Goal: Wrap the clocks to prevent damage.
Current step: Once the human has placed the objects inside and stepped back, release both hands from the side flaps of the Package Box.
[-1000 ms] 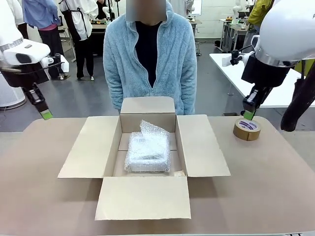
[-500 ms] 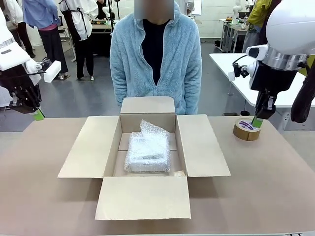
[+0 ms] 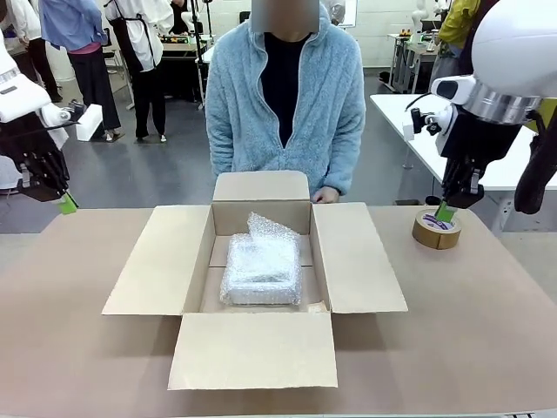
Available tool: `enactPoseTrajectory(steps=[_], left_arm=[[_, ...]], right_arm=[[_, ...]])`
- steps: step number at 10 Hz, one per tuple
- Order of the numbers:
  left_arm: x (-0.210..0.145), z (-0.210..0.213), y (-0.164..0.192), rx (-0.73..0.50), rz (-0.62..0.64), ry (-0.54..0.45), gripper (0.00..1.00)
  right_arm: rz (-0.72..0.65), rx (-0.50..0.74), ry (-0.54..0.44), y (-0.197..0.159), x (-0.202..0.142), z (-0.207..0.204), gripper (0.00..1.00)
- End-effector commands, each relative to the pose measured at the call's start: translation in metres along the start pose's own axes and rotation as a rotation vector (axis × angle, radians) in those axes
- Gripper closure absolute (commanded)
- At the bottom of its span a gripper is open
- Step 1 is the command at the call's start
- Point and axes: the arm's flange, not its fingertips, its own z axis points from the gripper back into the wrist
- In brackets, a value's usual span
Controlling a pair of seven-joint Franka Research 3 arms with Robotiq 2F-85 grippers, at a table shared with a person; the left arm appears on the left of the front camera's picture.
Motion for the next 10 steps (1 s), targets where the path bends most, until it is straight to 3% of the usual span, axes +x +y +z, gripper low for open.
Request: enactPoseTrajectory(steps=[1,2,4,5,8,9,10], left_arm=[[-0.027,-0.010,0.018,-0.069,-0.017,-0.171,1.00],[-0.045,-0.015,0.027,-0.142,-0.045,-0.309,1.00],[-0.083,-0.036,0.048,-0.199,-0.003,-0.497,1.00],[-0.095,-0.048,0.055,-0.217,0.013,-0.552,1.00],[-0.118,-0.072,0.067,-0.233,0.006,-0.635,1.00],[-0.110,-0.065,0.057,-0.179,-0.044,-0.547,1.00],[-0.119,-0.078,0.057,-0.230,0.034,-0.626,1.00]], right_arm=[[0.153,0.118,-0.252,-0.024,-0.029,-0.018,0.99],[0.185,0.151,-0.365,-0.037,-0.047,-0.025,0.99],[0.204,0.269,-0.578,-0.062,-0.085,-0.045,0.99],[0.175,0.302,-0.640,-0.071,-0.102,-0.055,0.99],[0.117,0.302,-0.721,-0.079,-0.122,-0.074,0.99],[0.000,0.239,-0.637,-0.073,-0.114,-0.065,0.99],[0.140,0.312,-0.718,-0.070,-0.130,-0.080,0.99]])
